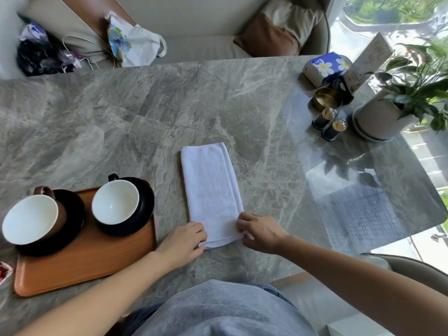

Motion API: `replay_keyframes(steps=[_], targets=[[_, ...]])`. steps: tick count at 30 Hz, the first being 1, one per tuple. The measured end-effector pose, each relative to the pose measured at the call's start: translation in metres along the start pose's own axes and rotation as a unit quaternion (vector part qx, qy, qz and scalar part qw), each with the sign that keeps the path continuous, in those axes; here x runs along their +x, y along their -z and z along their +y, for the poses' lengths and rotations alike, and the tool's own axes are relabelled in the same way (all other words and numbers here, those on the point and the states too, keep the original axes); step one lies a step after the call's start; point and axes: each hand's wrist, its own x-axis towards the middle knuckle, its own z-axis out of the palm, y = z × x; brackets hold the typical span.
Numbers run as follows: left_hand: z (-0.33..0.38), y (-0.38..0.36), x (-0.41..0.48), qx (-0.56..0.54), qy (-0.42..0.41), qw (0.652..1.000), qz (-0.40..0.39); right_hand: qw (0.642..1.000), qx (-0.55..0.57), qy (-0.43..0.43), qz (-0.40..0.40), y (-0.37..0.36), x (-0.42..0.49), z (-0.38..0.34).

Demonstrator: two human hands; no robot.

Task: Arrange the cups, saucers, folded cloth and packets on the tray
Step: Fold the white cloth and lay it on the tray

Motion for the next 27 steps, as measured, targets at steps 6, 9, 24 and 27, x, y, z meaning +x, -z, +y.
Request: replay_keyframes(steps=[6,9,24,27], targets=[[0.008,-0.005,-0.015,-0.031,-0.013,0.998,0.045,0.985,0.134,-0.086,0.065,0.003,0.0,-0.003],[0.013,-0.005,-0.017,-0.022,-0.048,0.997,0.063,0.98,0.155,-0.091,0.086,0.008,0.004,-0.002],[0.018,0.001,-0.015,0.05,-0.043,0.987,0.146,0.974,0.163,-0.039,0.152,0.016,0.006,-0.003],[0.02,0.001,-0.016,0.076,-0.058,0.984,0.148,0.97,0.168,-0.038,0.171,0.017,0.007,-0.005]])
